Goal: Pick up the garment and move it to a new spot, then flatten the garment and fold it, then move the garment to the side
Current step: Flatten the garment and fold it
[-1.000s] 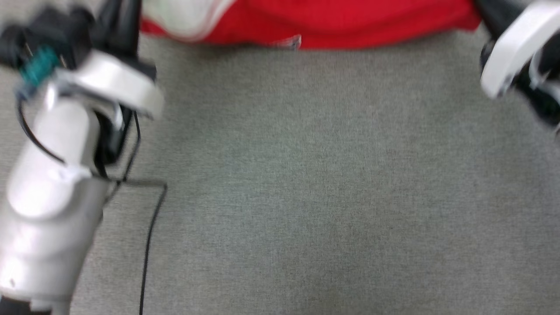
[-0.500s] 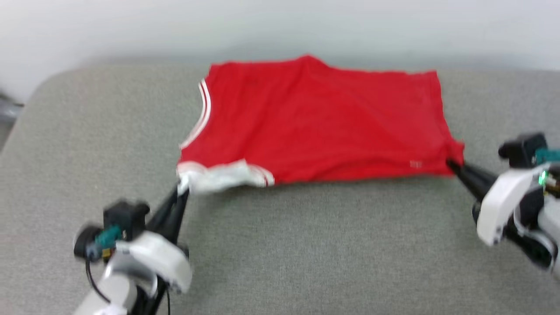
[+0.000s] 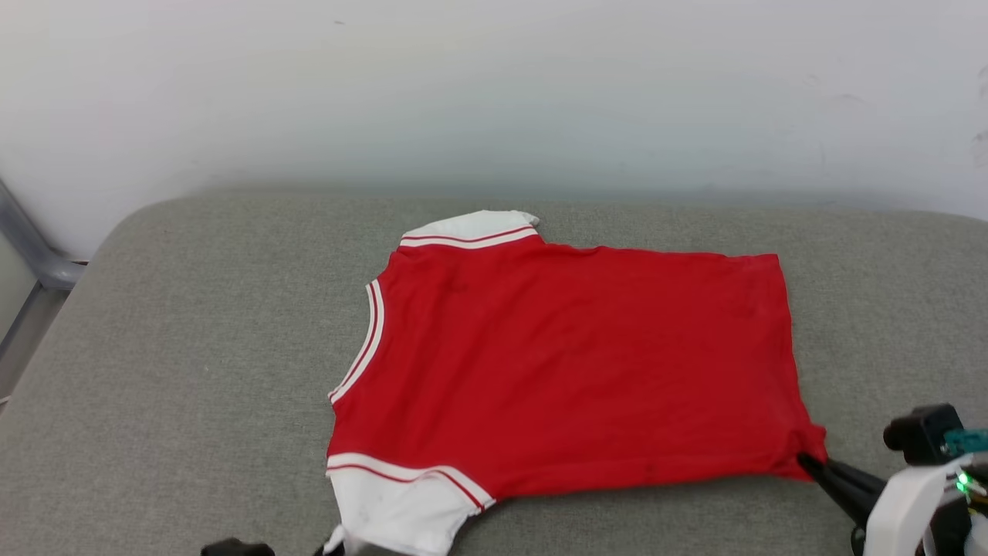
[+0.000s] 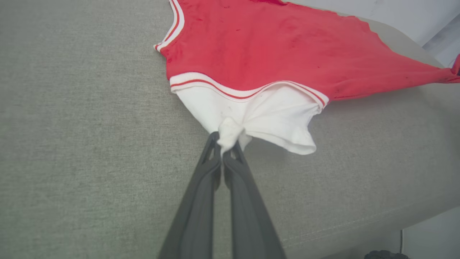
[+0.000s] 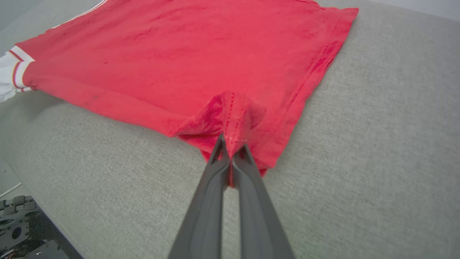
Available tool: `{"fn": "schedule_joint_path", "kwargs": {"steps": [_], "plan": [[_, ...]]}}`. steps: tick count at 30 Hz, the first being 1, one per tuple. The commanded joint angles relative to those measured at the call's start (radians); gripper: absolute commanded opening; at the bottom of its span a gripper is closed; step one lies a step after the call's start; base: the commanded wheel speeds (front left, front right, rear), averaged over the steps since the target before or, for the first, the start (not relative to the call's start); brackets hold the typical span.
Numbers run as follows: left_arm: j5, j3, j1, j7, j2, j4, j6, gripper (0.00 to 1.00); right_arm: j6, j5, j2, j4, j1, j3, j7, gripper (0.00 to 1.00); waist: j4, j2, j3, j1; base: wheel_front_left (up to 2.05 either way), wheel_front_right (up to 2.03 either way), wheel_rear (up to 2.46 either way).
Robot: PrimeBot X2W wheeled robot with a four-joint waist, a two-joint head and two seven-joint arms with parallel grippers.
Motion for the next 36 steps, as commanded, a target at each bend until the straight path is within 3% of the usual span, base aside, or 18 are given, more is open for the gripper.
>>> {"fn": "schedule_joint_path", "kwargs": {"steps": [1,13,26,36], "plan": [[-0.008,-0.002,0.028,0.006,0.005,-0.015,0.007,0.00,-0.001,0.002,-0.012,-0.008,0.035,-0.010,-0.005,0.00,0.001,-0.0001,-0.007,0.0003,0.00,0.00,0.00],[-0.042,-0.024,0.135,0.030,0.015,-0.053,0.026,0.00,-0.001,-0.005,-0.024,-0.070,0.253,-0.126,-0.015,0.00,0.011,-0.0001,-0.017,0.0003,0.00,0.00,0.00],[0.042,-0.040,-0.101,0.012,0.014,0.022,-0.032,0.00,-0.001,-0.052,0.018,-0.110,0.273,-0.280,0.005,0.00,-0.011,-0.0001,0.003,0.0003,0.00,0.00,0.00],[0.078,-0.024,-0.345,-0.002,0.014,0.148,-0.092,0.00,-0.001,-0.088,0.050,-0.154,0.206,-0.364,0.058,0.00,-0.058,-0.0001,0.084,0.0003,0.00,0.00,0.00]]}}
